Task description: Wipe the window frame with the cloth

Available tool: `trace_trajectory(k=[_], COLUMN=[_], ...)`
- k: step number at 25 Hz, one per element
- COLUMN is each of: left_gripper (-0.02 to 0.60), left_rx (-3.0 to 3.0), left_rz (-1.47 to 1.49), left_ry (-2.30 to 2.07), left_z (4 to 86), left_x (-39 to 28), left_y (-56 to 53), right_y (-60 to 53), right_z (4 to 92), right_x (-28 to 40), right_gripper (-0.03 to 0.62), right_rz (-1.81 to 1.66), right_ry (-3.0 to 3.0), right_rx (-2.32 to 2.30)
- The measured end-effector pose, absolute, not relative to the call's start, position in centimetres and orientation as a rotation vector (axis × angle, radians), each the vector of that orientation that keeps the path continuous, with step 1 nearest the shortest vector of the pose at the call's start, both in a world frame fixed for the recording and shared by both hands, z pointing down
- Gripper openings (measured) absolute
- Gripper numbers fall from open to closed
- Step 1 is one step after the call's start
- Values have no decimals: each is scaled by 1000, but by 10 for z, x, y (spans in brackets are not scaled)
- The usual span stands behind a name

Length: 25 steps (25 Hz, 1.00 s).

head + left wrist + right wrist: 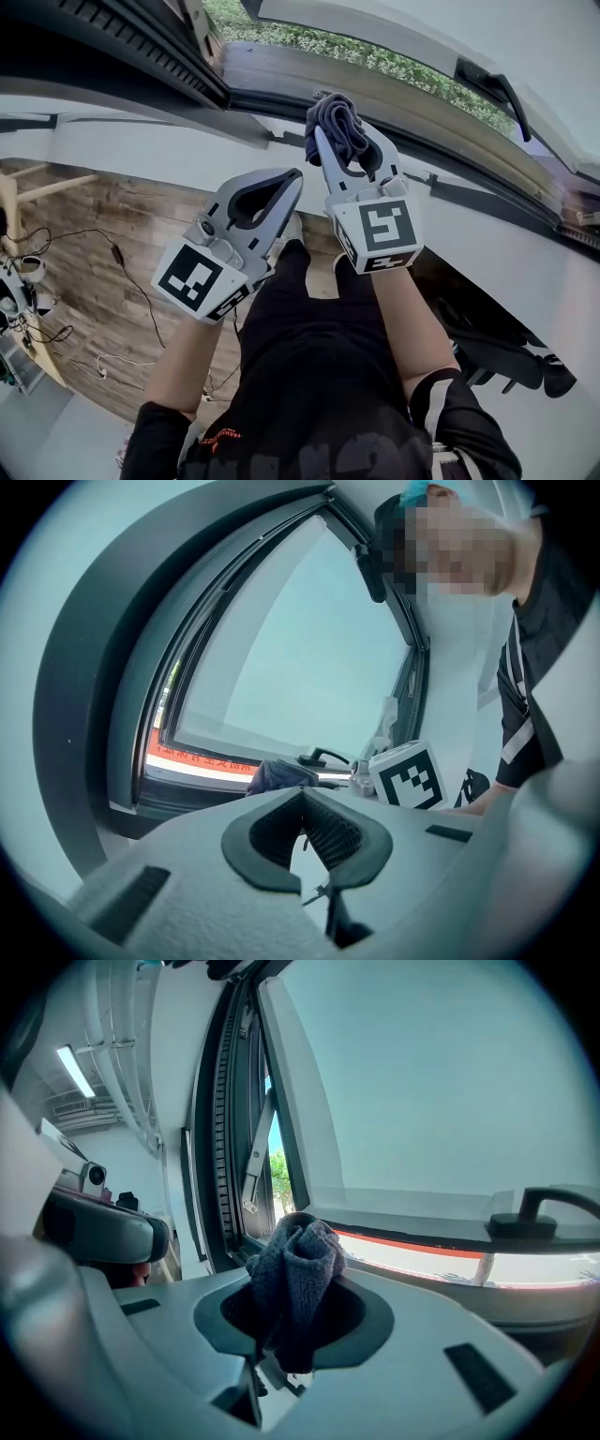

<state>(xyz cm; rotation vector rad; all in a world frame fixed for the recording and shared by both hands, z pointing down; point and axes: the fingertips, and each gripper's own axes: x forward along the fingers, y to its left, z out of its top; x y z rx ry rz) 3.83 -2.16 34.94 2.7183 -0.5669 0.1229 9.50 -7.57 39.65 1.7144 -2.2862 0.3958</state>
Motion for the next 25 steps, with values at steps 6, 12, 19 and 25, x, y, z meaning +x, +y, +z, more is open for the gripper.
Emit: trace_trajectory(k=[6,12,19,25], left_gripper=[18,18,18,18], left_rx=[2729,2733,2735,2737], left_rz=[124,129,119,93], left_ry=[-537,-522,-522,-531], left_z=[346,345,343,337], left_x=[55,66,69,65], left_y=[-14,-7,-5,-6], right_y=[-64,-56,-51,-50], right_z=[396,396,396,394], right_x=[116,132,141,140], right_gripper=[103,103,103,103], right_rz=[400,403,395,393], right_ry=[-2260,-2245,-2223,-2207], right_rx=[1744,1762,1769,1764])
